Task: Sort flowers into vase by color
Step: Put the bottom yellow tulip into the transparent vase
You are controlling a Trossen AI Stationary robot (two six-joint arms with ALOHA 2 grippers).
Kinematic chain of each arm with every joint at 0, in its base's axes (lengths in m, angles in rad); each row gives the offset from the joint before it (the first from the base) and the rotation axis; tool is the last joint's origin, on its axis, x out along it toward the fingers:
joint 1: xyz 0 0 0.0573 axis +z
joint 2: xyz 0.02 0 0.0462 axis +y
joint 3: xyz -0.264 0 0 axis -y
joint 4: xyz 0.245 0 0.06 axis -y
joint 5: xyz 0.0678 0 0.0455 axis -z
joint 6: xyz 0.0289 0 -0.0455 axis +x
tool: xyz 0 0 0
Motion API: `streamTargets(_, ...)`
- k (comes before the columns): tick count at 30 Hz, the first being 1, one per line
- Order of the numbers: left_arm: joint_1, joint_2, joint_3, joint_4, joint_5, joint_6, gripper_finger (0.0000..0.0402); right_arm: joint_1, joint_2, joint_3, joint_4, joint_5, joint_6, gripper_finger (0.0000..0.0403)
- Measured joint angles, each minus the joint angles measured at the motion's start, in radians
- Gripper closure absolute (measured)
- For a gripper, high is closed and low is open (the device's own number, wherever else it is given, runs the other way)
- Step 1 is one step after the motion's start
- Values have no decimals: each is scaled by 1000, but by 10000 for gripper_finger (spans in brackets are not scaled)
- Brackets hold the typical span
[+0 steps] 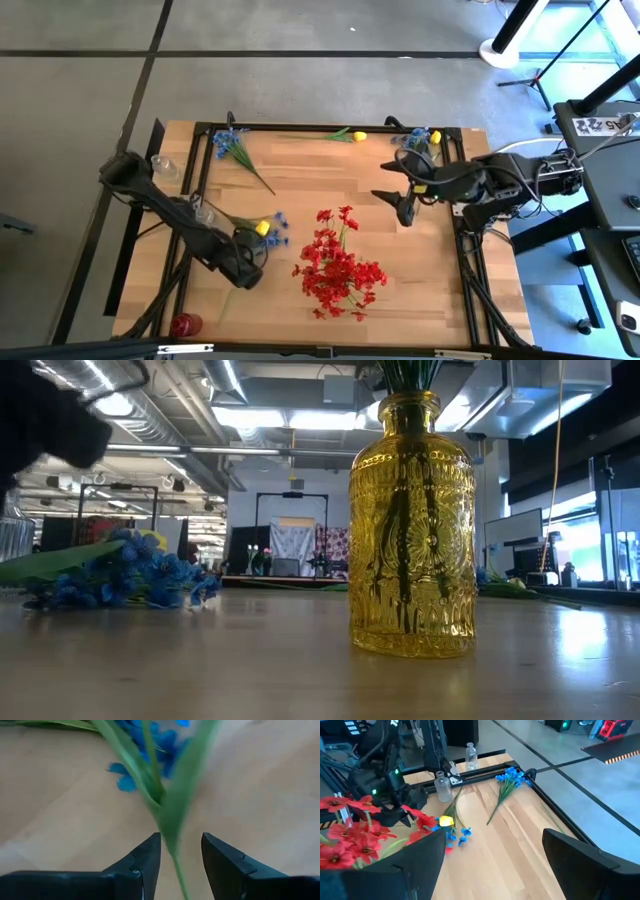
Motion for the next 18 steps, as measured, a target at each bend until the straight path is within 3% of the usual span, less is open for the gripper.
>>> streamTargets(6,69,97,0,-1,23,-2,269,0,0,0,-5,-29,-37,72)
streamTargets(10,97,109,0,-2,16,6,316,0,0,0,-5,-37,-23,72)
streamTargets(13,97,73,5,-22,-19,23,379,0,0,0,-5,-61,1,72)
streamTargets(18,72,-89,69,-136,-164,65,388,0,0,0,-5,-99,59,72)
